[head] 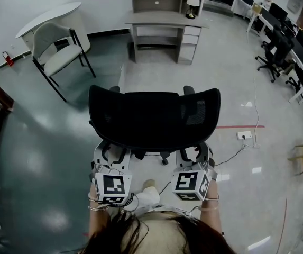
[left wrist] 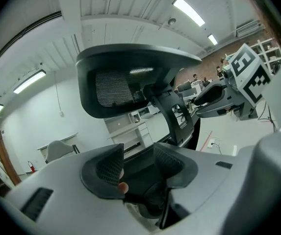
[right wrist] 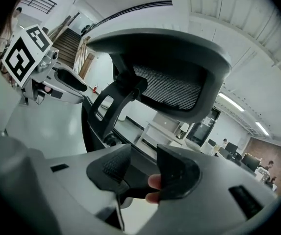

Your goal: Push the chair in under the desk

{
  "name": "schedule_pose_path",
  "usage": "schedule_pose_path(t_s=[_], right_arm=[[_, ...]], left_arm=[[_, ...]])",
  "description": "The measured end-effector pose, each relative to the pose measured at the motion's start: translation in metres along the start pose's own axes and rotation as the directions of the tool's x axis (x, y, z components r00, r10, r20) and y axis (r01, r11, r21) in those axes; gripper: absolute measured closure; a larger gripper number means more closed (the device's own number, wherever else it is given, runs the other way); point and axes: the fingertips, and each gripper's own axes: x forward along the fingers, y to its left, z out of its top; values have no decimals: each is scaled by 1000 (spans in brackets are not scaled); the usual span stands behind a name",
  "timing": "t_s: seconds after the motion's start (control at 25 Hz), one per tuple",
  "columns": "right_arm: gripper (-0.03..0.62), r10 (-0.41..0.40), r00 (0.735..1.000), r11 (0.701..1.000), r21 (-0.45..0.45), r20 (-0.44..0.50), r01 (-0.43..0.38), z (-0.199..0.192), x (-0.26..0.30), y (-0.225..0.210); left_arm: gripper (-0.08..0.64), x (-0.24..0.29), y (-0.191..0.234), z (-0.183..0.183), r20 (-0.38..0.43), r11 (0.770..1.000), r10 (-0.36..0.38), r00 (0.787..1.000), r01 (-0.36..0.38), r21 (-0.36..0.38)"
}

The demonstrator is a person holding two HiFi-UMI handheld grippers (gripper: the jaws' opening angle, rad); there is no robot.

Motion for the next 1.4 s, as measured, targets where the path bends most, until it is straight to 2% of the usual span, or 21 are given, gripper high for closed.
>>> schedule_pose_path(t_s=[0.24,0.68,0.88,1.04,1.4], right_arm=[[410,5,1000,999,-36,-26,-6,-3,11,-1],[365,12,996,993,-116,-90,-23,-22,32,-1],[357,30,994,990,-135,-110,-45,-27,39,4],[357,42,993,990,-132,-114,-57,-26,43,6],[356,80,987,984,-146,-137,-100,-28,49,7]], left_arm=[[369,15,2,-3,-27,999,-13,1000,14,43],[336,42,1,-22,-108,976,24,994,0,216],[331,43,0,-23,-113,975,-5,994,30,221],[328,50,0,-35,-172,959,-27,985,74,273],[321,55,0,-36,-178,953,-39,983,90,290]])
